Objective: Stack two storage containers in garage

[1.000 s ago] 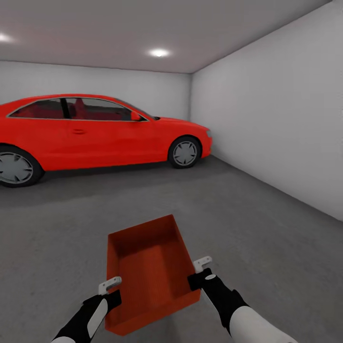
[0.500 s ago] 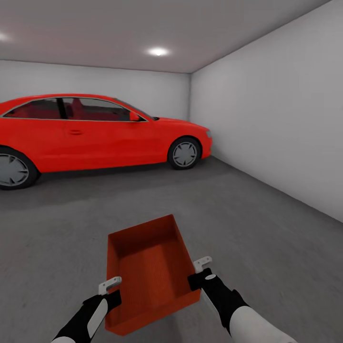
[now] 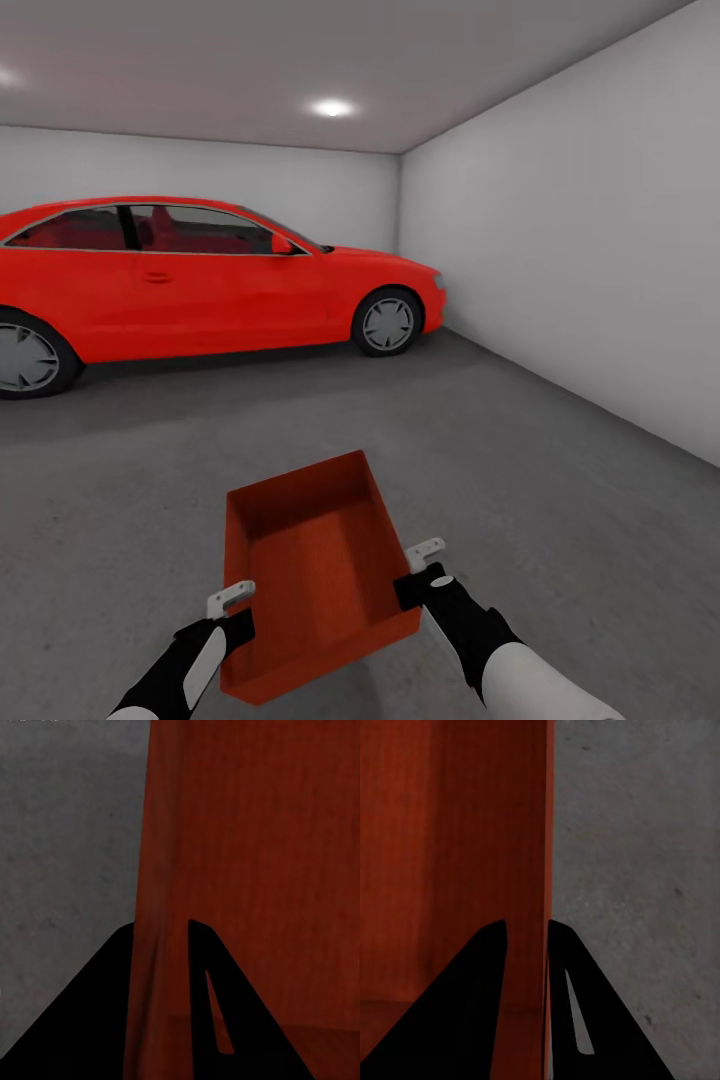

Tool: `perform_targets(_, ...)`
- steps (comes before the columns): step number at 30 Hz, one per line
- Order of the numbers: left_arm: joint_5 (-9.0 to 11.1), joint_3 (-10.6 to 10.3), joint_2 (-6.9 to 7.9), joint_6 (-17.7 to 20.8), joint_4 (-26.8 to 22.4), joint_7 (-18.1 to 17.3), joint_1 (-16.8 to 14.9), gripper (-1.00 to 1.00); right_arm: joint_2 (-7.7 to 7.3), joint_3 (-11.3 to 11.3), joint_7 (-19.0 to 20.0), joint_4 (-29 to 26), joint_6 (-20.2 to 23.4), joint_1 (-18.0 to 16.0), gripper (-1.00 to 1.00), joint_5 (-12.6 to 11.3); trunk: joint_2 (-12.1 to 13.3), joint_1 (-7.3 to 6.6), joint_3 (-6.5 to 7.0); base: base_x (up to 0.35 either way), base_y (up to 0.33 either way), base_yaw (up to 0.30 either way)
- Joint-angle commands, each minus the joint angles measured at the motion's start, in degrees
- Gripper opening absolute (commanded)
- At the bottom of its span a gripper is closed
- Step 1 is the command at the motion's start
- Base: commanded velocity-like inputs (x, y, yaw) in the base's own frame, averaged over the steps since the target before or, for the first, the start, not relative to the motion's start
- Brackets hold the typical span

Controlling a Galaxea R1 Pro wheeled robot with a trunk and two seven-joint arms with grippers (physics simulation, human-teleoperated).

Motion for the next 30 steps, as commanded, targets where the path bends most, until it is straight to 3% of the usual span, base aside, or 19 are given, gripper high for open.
perform_targets(1,0.37,0.09,0.0,0.27,-0.32,0.47,-0.02,-1.0,-0.04,0.12,4.28,0.0,0.41,-0.02,-1.0,-0.54,-0.03,-0.01,-0.06,0.0,0.0,0.0)
perform_targets(11,0.43,0.1,-0.01,0.27,-0.29,0.55,-0.02,-1.0,0.04,0.12,4.28,0.0,0.45,-0.02,-1.0,-0.55,-0.03,-0.01,-0.06,0.0,0.0,0.0)
perform_targets(30,0.45,0.12,-0.01,0.27,-0.26,0.64,-0.02,-1.0,0.04,0.12,4.28,0.02,0.49,-0.02,-1.0,-0.55,-7.65,4.16,-4.01,0.0,0.0,0.0)
